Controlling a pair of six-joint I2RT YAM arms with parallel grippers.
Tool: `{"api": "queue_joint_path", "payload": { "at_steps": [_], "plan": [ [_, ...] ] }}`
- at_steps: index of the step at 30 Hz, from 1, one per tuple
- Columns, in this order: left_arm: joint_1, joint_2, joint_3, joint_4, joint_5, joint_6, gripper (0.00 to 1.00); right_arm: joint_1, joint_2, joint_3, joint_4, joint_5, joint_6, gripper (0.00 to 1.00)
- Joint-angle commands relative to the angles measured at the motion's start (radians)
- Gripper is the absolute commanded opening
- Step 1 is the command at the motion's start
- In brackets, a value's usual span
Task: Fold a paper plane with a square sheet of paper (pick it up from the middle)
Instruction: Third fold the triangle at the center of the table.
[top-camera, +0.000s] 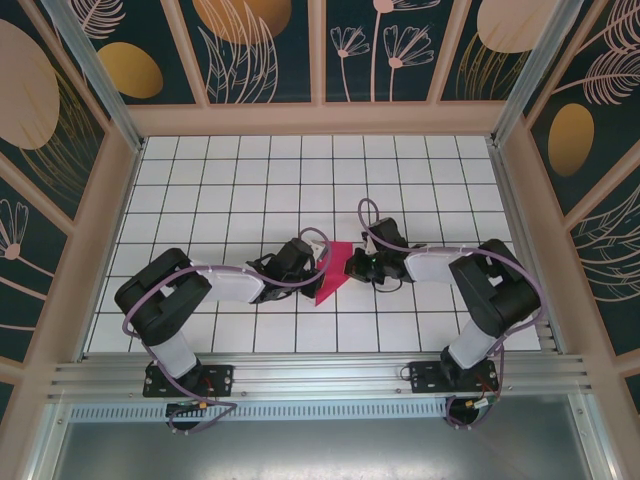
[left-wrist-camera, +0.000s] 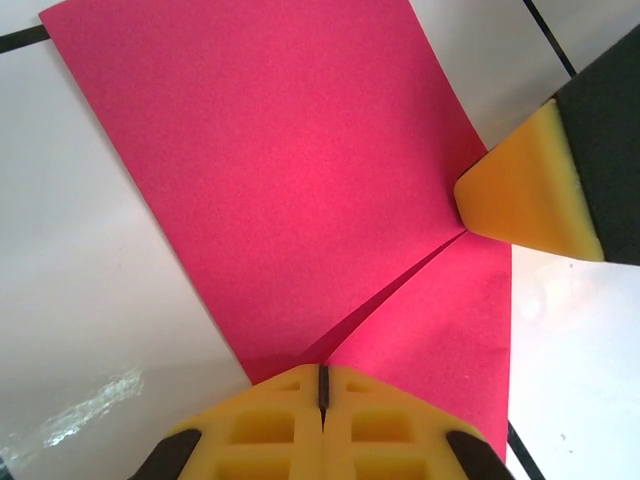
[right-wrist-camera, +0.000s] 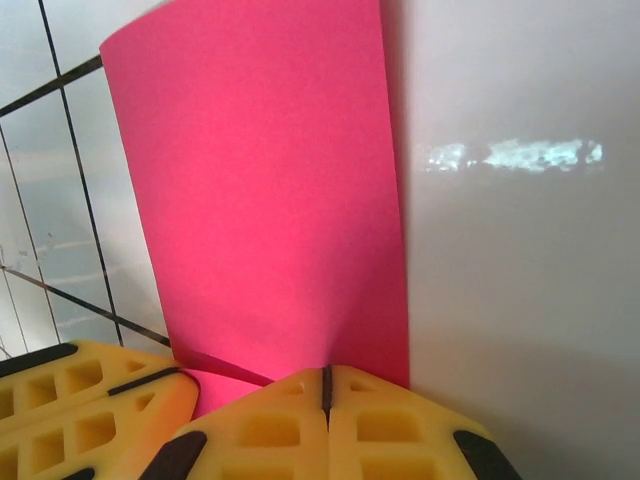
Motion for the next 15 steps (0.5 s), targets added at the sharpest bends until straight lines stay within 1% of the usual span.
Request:
{"api": "queue_joint_path", "payload": {
  "at_steps": [1,3,7,8,11,15],
  "plan": [
    [0.006,0.032,-0.010,-0.072,0.007,0.010,0.00,-0.001,0.060,-0.001,-0.039,0.072,-0.014,0.04],
    [0.005,0.031,-0.012,-0.073,0.008,0.009,0.00,-0.002,0.064,-0.001,-0.052,0.094,-0.019,0.04],
    [0.005,0.027,-0.014,-0.077,0.003,0.007,0.00,-0.002,-0.002,0.012,-0.064,0.070,-0.032,0.04],
    [0.005,0.026,-0.016,-0.078,0.000,0.005,0.00,-0.002,-0.023,0.020,-0.071,0.056,-0.037,0.04],
    [0.005,0.025,-0.019,-0.074,-0.010,-0.005,0.00,0.009,-0.083,0.025,-0.047,-0.046,-0.044,0.05],
    [0.005,0.029,-0.014,-0.074,-0.009,-0.006,0.00,0.064,-0.105,-0.005,0.006,-0.071,-0.002,0.05]
  ]
}}
